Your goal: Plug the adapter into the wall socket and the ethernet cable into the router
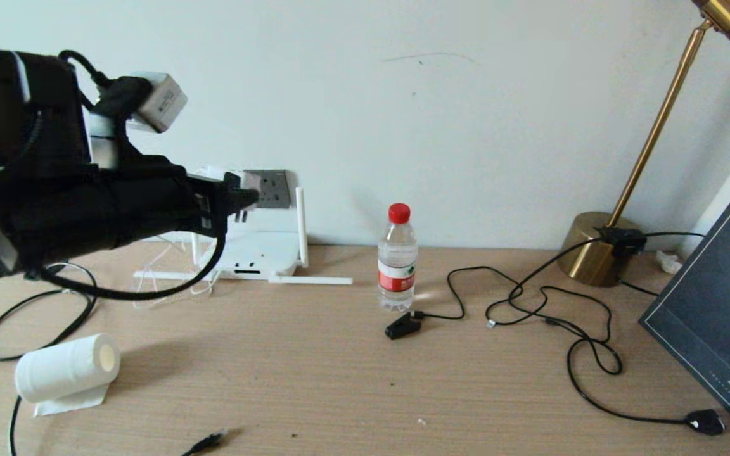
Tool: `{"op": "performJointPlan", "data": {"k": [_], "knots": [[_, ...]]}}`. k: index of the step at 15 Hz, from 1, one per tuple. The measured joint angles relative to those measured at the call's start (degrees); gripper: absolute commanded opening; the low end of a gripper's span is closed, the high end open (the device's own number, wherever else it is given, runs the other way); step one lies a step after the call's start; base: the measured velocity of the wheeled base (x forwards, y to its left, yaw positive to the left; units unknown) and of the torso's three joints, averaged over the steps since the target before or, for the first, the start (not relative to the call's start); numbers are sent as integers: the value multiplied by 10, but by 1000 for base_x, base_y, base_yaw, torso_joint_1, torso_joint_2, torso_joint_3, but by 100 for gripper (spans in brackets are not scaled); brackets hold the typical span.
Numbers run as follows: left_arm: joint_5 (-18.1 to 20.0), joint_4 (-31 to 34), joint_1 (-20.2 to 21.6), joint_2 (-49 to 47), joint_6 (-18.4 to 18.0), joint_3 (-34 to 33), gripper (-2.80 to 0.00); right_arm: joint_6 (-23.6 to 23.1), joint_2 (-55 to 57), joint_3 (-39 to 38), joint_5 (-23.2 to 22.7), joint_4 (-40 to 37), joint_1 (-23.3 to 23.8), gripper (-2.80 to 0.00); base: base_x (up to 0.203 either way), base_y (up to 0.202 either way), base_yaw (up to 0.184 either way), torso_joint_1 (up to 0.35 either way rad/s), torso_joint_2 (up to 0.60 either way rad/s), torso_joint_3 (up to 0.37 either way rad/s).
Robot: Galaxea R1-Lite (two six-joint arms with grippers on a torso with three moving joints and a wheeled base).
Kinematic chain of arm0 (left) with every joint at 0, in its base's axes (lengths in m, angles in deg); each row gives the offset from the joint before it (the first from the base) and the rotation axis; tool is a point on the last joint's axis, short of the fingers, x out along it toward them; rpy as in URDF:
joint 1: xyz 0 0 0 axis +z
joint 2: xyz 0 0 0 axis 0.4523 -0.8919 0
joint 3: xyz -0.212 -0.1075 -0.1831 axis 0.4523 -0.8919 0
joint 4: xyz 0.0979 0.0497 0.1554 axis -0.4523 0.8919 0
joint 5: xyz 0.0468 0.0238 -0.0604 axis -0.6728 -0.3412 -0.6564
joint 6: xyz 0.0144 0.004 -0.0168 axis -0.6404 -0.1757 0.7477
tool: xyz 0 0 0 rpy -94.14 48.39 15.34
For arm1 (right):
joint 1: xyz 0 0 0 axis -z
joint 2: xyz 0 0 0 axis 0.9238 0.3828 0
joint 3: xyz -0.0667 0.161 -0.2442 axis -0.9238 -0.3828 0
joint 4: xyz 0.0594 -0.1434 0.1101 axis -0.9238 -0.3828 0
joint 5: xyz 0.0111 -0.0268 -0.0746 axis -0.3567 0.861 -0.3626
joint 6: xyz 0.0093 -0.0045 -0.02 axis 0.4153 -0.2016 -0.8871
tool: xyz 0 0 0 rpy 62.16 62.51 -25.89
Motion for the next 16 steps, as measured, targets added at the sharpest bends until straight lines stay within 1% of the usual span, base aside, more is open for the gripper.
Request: {"op": "performJointPlan", "data": {"k": [1, 2, 4, 5, 6, 7, 8, 10, 12, 14, 15, 16], "knots": [[31, 36, -27, 16, -2, 10, -280, 10, 3, 14, -8, 0, 0, -280, 0, 0, 0, 0, 0, 0], [63, 55, -43, 29, -3, 18, -280, 29, 7, 44, -17, -5, 0, -280, 0, 0, 0, 0, 0, 0], [115, 57, -58, 49, -3, 23, -280, 83, 32, 158, -35, -31, -1, -280, 0, 0, 0, 0, 0, 0], [150, 50, -63, 54, -6, 27, -280, 109, 59, 216, -52, -56, -5, -280, 0, 0, 0, 0, 0, 0], [188, 44, -71, 54, -11, 29, -280, 134, 96, 263, -81, -79, -9, -280, 0, 0, 0, 0, 0, 0], [213, 36, -80, 52, -16, 30, -280, 161, 144, 300, -126, -99, -13, -280, 0, 0, 0, 0, 0, 0], [221, 23, -87, 45, -18, 31, -280, 189, 190, 331, -173, -111, -16, -280, 0, 0, 0, 0, 0, 0], [222, -35, -112, 21, -22, 31, -280, 261, 301, 398, -287, -125, -21, -280, 0, 0, 0, 0, 0, 0], [223, -82, -131, -5, -23, 29, -280, 325, 405, 460, -389, -133, -26, -280, 0, 0, 0, 0, 0, 0], [223, -101, -148, -31, -26, 29, -280, 392, 501, 521, -471, -136, -40, -280, 0, 0, 0, 0, 0, 0], [223, -115, -155, -46, -32, 29, -280, 431, 544, 549, -502, -135, -54, 0, 0, 0, 0, 0, 0, 0], [222, -140, -161, -64, -41, 30, -280, 470, 587, 577, -524, -132, -76, 0, 0, 0, 0, 0, 0, 0]]}}
